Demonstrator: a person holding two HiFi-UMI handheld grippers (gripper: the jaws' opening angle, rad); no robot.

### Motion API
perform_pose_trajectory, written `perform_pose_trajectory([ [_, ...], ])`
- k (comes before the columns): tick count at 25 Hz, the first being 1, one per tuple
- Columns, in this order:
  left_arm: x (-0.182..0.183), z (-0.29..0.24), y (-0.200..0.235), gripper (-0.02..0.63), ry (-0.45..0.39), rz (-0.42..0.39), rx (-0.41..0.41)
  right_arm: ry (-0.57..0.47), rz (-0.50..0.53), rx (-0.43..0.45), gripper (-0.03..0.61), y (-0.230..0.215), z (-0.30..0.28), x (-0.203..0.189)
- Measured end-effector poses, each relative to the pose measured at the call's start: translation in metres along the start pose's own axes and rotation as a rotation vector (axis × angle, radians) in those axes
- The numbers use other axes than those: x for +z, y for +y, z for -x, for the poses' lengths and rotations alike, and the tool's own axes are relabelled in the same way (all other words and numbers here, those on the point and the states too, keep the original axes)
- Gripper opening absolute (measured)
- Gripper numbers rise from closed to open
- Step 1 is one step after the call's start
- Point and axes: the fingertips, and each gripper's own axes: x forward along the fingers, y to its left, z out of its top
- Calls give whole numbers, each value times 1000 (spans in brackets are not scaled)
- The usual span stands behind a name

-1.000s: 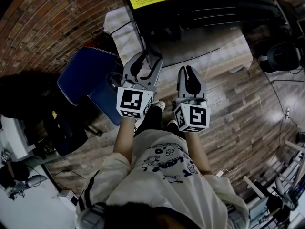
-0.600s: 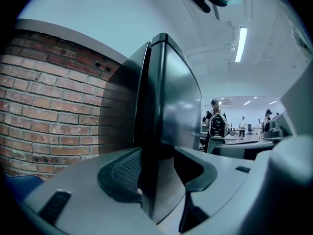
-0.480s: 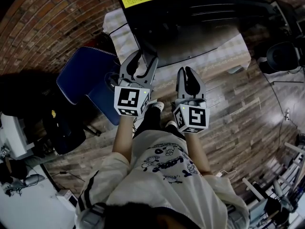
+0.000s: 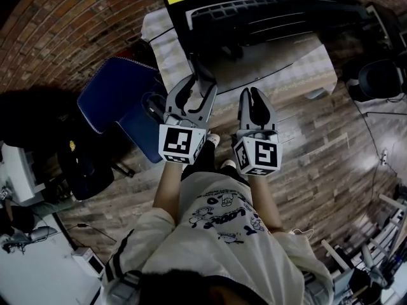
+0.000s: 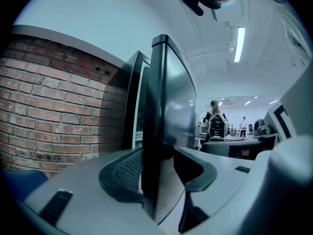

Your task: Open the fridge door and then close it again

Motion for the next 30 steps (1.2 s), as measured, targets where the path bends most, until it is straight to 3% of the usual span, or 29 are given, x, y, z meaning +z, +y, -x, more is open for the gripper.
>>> perform_pose_trajectory([
  [17, -10, 43, -65, 170, 20, -27, -7, -21, 1, -20, 71, -9, 65, 0],
  [30, -15, 65, -117, 146, 41, -69, -62, -34, 9, -10, 71, -13, 107, -1],
])
